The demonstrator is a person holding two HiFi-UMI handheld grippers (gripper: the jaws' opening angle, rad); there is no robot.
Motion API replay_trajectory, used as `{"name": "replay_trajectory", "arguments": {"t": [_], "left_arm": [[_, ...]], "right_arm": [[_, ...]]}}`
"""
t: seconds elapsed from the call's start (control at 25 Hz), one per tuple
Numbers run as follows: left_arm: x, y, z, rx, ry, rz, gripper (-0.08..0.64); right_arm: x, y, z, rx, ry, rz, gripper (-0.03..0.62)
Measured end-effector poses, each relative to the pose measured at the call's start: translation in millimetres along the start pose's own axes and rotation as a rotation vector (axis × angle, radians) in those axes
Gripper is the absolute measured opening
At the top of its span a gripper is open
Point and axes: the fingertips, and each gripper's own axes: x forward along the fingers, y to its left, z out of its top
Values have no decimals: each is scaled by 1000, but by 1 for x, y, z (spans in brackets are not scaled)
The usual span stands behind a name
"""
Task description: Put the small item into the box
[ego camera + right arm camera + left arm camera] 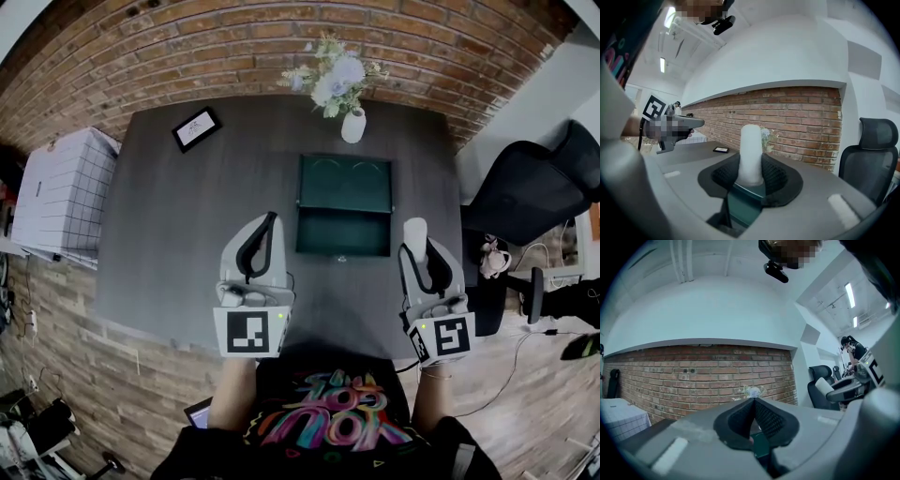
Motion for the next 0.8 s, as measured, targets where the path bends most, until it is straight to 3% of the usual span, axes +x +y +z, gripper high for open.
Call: {"name": "replay_trajectory", "arguments": {"t": [0.36,0.8], "left_arm": [[14,-7,-10,-11,22,-17,2],[24,-8,-35,-37,82,11,2]], "right_arm": [[16,-1,-5,-25,31,47,140],[56,6,-31,-56,103,182,141]]}}
